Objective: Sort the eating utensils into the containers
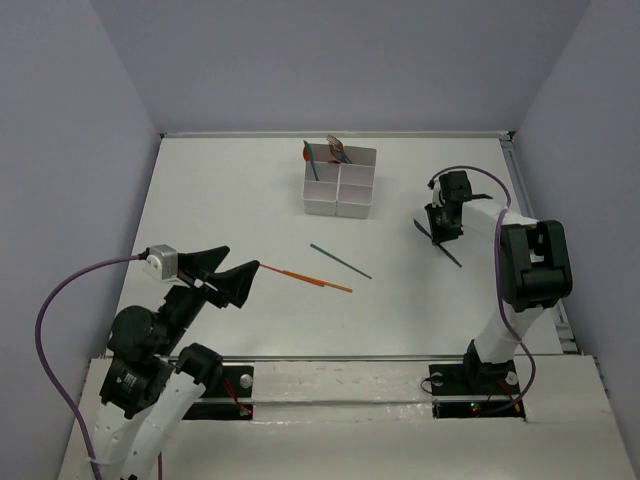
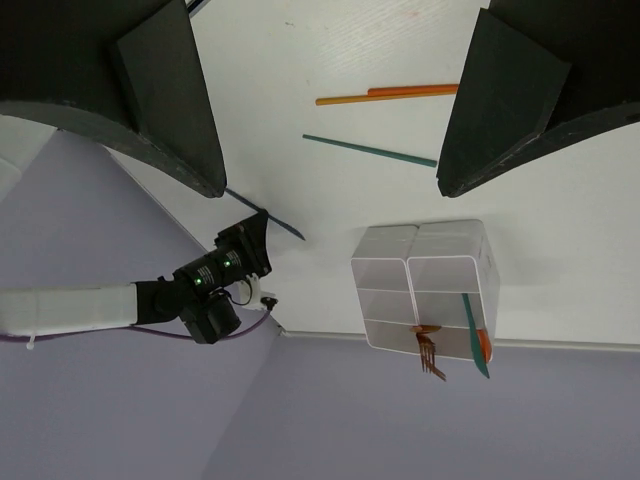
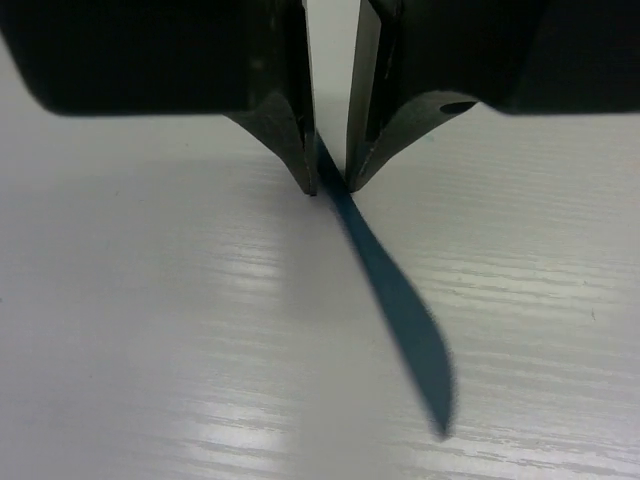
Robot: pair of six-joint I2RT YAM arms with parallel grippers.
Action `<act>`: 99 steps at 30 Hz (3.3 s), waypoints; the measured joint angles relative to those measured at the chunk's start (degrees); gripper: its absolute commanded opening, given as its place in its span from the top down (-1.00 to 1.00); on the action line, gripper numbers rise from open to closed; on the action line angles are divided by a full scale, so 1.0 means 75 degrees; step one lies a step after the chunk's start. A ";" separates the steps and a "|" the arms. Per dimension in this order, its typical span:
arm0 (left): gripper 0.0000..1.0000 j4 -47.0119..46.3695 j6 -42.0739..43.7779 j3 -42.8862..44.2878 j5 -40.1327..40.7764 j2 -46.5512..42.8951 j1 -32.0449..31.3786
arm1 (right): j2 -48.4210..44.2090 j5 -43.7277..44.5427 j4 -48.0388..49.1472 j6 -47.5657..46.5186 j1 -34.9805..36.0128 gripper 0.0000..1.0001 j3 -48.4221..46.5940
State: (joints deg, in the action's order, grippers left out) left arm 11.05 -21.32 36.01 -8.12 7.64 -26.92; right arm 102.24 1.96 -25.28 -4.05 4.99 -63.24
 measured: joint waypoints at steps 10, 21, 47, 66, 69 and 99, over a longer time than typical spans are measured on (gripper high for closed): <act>-0.98 0.0000 -0.0003 0.0000 0.0006 0.0015 0.0000 | 0.0274 0.0286 -0.0452 0.0600 0.0303 0.77 -0.0423; -0.98 0.0003 -0.0003 0.0000 0.0006 0.0137 -0.0006 | 0.0460 0.0434 -0.0699 0.1029 0.0353 0.86 -0.0705; -0.98 -0.0003 0.0000 0.0000 0.0032 0.0571 0.0003 | -0.3083 -0.0638 0.3931 0.2177 0.2684 0.86 0.0388; -0.98 -0.0009 0.0038 0.0000 -0.0181 0.1122 0.1521 | 0.2334 -0.0207 0.7915 -0.0038 0.4033 0.86 -0.3809; -0.98 -0.0012 0.0044 0.0000 -0.0230 0.1201 0.1614 | 0.2801 -0.0020 0.8017 -0.0353 0.4033 0.86 -0.4130; -0.98 -0.0015 0.0064 0.0000 -0.0402 0.1329 0.1816 | 0.2678 0.0504 0.8845 -0.0682 0.4048 0.19 -0.2815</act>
State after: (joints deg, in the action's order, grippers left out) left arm 10.94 -20.84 36.01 -11.14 17.61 -13.30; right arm 122.32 5.74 41.06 -9.17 35.35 -84.36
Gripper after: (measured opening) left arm 0.989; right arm 0.406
